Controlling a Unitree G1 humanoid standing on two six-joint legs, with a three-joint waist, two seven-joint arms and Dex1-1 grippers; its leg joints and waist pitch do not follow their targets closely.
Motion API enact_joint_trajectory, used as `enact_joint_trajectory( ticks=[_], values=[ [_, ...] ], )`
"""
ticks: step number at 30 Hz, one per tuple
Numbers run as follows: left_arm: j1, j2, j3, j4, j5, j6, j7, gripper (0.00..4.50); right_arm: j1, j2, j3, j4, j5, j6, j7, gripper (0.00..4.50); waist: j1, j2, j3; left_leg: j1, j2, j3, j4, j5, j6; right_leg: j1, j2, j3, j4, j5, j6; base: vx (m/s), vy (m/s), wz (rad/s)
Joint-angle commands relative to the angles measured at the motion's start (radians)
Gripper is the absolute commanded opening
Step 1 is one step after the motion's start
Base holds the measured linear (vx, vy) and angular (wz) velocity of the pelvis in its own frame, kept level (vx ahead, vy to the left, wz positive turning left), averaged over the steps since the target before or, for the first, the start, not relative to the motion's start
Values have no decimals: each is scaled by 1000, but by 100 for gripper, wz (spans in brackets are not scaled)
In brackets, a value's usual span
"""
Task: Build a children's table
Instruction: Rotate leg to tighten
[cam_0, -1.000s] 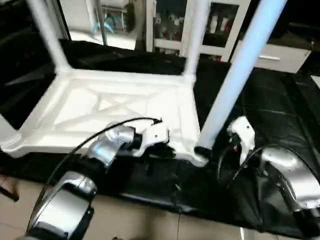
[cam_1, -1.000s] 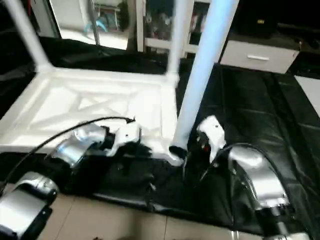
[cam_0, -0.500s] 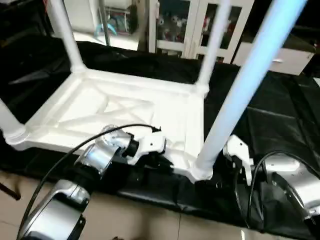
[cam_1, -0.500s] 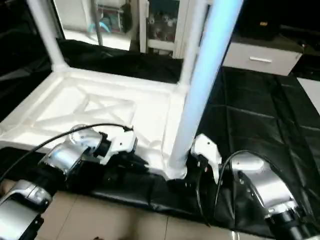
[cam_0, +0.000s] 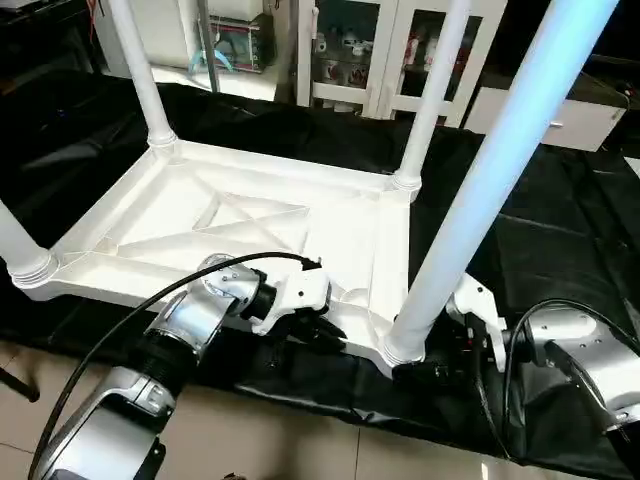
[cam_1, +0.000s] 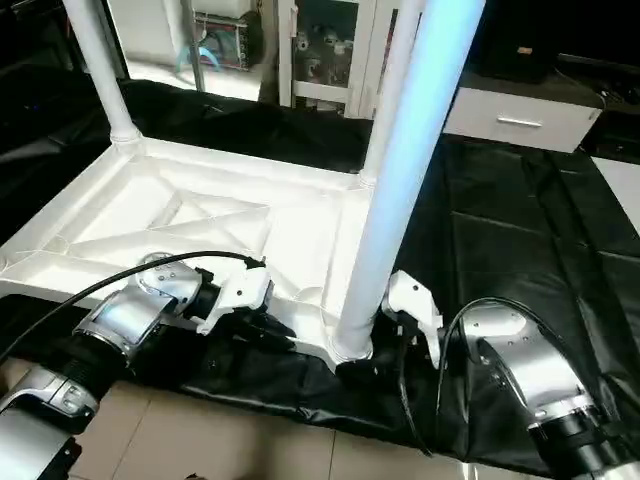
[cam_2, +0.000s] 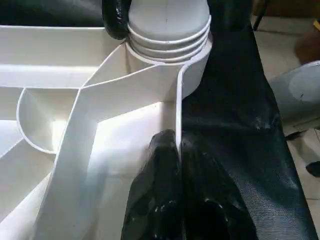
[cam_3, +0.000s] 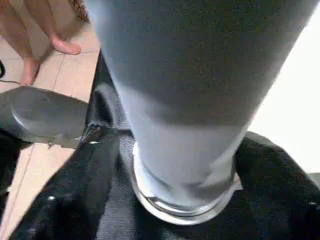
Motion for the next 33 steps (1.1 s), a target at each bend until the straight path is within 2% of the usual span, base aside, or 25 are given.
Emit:
enact_joint_trajectory(
  ticks=[1,5,8,14,18,19,21,22,23,25,26,27,28,29,30,32,33],
  values=[
    [10,-17,-4,-6,-17,-4,7,0,3,3,30,8,-15,-4,18,330,-1,-22,-60,0,15,10,-66,-155,102,66,-23,29,-53,-212,-233,0,0,0],
    [9,-22,-1,-10,-14,-5,21,0,-1,-3,36,18,-24,-16,33,326,0,-21,-61,2,15,10,-66,-160,100,65,-22,28,-52,-207,-236,0,0,0],
    [17,-21,0,-17,-10,-11,35,0,-8,-11,46,39,-42,-38,46,283,0,-23,-61,0,14,10,-64,-157,104,66,-22,28,-52,-207,-235,0,0,0],
    [42,-25,13,-22,-13,-18,70,0,12,-3,53,34,-57,-45,32,264,-2,-20,-62,1,15,9,-64,-155,106,66,-21,28,-51,-209,-232,0,0,0],
    [10,-65,41,32,-5,-24,162,0,12,59,10,84,-68,-42,-99,262,-2,-19,-60,-1,13,10,-66,-174,99,66,-21,28,-57,-235,-222,0,0,0],
    [6,-70,44,38,-4,-25,172,0,10,67,4,92,-70,-42,-117,262,-7,-17,-57,-1,11,9,-70,-202,85,63,-19,26,-64,-282,-209,0,0,0],
    [-41,-108,66,104,16,-20,285,0,-21,145,-56,173,-87,4,-306,261,-13,-16,-56,1,7,5,-73,-258,48,62,-19,22,-74,-382,-172,0,0,0],
    [-45,-111,67,109,17,-18,293,0,-23,151,-60,178,-88,8,-320,261,-23,-20,-57,-4,5,-1,-78,-282,26,67,-20,18,-77,-434,-143,0,0,0],
    [-75,-135,77,150,29,-11,362,0,-41,201,-95,215,-91,40,-435,261,-29,-18,-59,-4,3,-4,-78,-292,16,66,-19,17,-82,-456,-122,0,0,0],
    [-95,-153,83,179,33,-8,402,0,-52,237,-115,231,-88,62,-506,261,-41,-22,-57,-1,-2,-4,-75,-309,17,60,-16,15,-91,-491,-107,0,0,0],
    [-127,-181,88,225,44,-15,467,0,-75,294,-143,260,-92,85,-621,261,-45,-17,-57,2,-4,-3,-74,-315,19,53,-16,15,-97,-502,-106,0,0,0],
    [-135,-189,90,238,48,-17,486,0,-81,309,-151,268,-94,91,-651,261,-47,-18,-57,3,-4,-4,-74,-324,18,53,-16,13,-97,-513,-105,0,0,0],
    [-157,-208,87,269,61,-9,531,0,-102,346,-168,298,-106,91,-737,261,-55,-13,-58,-2,-7,-6,-74,-324,11,53,-15,11,-99,-528,-97,0,0,0],
    [-189,-237,87,316,84,-3,608,0,-134,396,-194,343,-128,79,-852,261,-57,-13,-63,-6,-5,-10,-75,-306,4,60,-18,9,-96,-506,-97,0,0,0],
    [-195,-242,87,324,88,-2,623,0,-139,405,-198,351,-131,76,-871,261,-57,-8,-64,-6,-5,-10,-75,-295,2,59,-17,11,-93,-482,-101,0,0,0],
    [-244,-285,98,395,115,5,761,0,-192,476,-236,428,-151,38,-1039,260,-60,-8,-67,-2,-5,-3,-72,-276,5,54,-15,15,-87,-400,-136,0,0,0],
    [-256,-294,99,412,122,4,795,0,-206,494,-245,448,-155,27,-1082,260,-60,-6,-66,-1,-4,-5,-73,-275,5,55,-14,15,-85,-385,-145,0,0,0]
  ],
)
